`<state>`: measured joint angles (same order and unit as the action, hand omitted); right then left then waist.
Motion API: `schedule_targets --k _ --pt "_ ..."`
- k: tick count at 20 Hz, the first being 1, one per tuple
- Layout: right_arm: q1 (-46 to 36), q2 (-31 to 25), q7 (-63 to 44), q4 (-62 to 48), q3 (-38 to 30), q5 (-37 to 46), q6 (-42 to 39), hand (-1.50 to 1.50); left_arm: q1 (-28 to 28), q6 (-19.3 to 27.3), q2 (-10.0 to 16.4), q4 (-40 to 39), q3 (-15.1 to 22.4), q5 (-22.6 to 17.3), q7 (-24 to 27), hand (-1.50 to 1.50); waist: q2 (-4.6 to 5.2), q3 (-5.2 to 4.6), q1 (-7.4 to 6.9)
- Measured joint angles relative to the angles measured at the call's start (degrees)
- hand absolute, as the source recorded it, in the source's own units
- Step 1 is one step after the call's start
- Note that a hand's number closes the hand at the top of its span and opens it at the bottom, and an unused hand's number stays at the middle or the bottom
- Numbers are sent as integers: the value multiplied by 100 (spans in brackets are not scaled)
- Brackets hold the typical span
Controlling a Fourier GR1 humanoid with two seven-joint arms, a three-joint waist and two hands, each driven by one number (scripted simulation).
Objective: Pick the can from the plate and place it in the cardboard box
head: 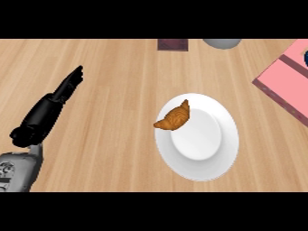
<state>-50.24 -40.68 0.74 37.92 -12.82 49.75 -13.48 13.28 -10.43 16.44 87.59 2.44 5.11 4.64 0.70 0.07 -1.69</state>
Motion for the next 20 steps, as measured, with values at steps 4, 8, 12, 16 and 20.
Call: schedule_targets --k 4,8,12,16,20 --pt "-113 -320 385 -780 132 210 -302 -150 142 -26 -38 47 15 1 -132 0 15 2 -33" --pt "-249 -577 1039 -1362 202 262 -775 -150 87 -25 -63 21 3 30 -57 0 18 6 -51" --pt "-291 -544 1794 -1646 77 109 -770 -150 77 -8 -127 132 64 79 -143 0 10 8 -44" --pt "-498 -477 2221 -1738 -660 -625 -652 -150 70 -5 -113 81 2 68 -131 0 -9 15 7" --pt "-726 -435 2153 -2087 -1807 -1709 -623 -150 37 -10 -95 131 -21 62 -130 0 -12 24 16"
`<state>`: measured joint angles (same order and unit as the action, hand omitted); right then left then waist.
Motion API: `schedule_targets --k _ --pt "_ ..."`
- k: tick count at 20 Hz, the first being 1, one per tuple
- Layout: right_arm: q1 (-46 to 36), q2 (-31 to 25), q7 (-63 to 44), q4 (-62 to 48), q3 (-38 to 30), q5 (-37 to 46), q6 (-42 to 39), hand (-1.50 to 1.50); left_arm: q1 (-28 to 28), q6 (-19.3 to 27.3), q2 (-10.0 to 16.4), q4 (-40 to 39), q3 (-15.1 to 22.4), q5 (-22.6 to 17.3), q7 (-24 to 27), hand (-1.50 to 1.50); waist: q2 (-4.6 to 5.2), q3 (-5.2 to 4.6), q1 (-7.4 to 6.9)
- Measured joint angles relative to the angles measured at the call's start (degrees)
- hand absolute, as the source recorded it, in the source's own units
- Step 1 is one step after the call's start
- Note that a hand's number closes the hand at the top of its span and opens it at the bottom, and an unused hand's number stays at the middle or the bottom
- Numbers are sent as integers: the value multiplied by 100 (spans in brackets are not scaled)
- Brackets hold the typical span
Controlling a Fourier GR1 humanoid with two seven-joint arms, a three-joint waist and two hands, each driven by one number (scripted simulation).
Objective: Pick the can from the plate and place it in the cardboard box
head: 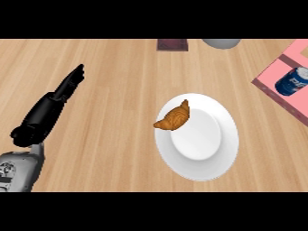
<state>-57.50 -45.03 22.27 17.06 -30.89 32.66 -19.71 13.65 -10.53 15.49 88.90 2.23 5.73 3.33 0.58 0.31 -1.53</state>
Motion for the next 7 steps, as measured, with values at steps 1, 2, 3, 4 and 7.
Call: schedule_targets --k 1,2,3,4,7 --pt "-53 -45 -87 -108 -253 -236 -36 -150 -12 15 -17 7 5 5 -12 0 1 -2 3" --pt "-74 -103 -166 -208 -467 -427 -30 -150 -14 4 -2 -1 -20 -9 -4 0 10 -4 -5" --pt "-88 -159 -258 -299 -668 -607 -1 -150 -37 4 -6 13 -10 3 20 0 14 -5 -9" --pt "-91 -215 -342 -388 -846 -766 30 -150 -2 8 -15 11 -10 4 -3 0 22 -6 -13" --pt "50 -415 -379 -571 -1234 -1114 74 -150 12 -27 -24 17 1 -5 -4 0 50 -4 -50"
